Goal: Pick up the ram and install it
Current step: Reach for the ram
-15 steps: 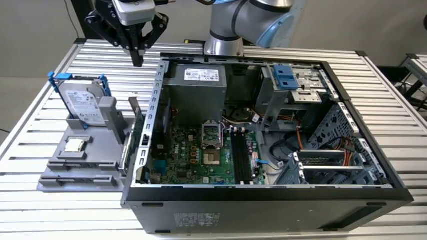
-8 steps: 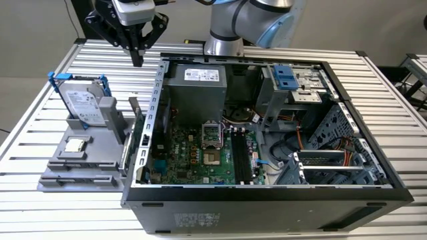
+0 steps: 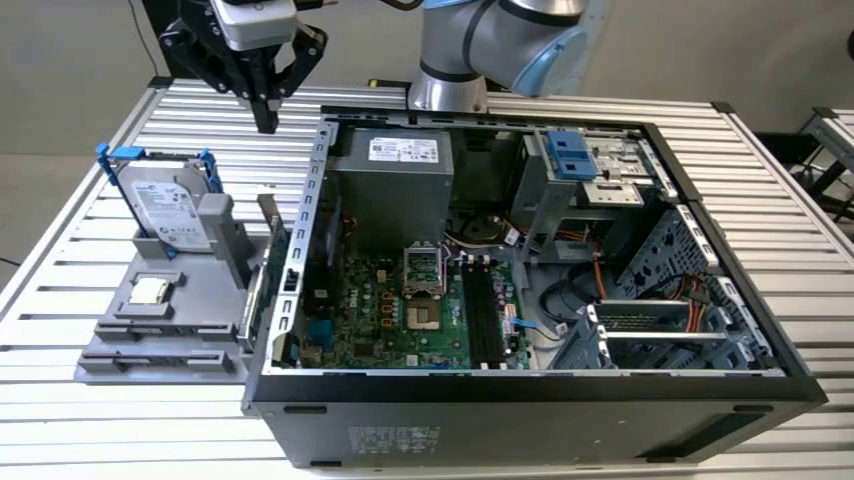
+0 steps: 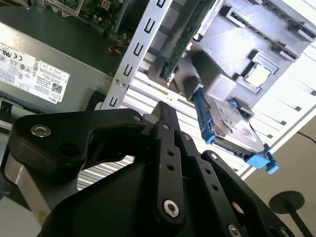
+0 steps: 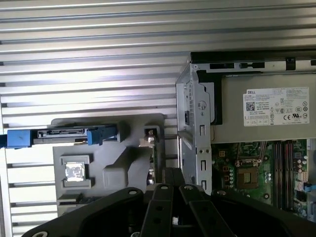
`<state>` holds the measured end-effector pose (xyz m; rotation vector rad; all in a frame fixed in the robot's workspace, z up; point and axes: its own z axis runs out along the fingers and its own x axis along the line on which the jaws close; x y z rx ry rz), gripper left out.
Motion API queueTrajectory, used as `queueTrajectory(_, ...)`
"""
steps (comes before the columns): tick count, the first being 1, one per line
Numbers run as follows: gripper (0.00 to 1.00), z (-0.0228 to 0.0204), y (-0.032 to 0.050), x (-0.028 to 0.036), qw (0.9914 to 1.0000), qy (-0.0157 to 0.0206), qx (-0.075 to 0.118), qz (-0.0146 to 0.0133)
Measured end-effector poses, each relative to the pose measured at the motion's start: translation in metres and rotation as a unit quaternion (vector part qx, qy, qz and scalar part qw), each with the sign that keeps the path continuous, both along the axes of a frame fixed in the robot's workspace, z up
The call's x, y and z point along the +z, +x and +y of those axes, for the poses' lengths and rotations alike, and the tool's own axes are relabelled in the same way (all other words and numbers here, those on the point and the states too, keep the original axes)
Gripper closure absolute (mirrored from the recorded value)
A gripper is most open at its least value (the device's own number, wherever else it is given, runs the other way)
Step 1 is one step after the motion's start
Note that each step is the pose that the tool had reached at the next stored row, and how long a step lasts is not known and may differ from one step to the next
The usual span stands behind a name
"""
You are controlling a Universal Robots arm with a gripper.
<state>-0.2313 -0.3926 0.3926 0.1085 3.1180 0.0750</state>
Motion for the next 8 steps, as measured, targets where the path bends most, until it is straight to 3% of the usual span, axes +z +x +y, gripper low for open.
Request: queueTrajectory(8,1.0,0.0,-0.012,0.0,1.0,0.0,0.0,0.0)
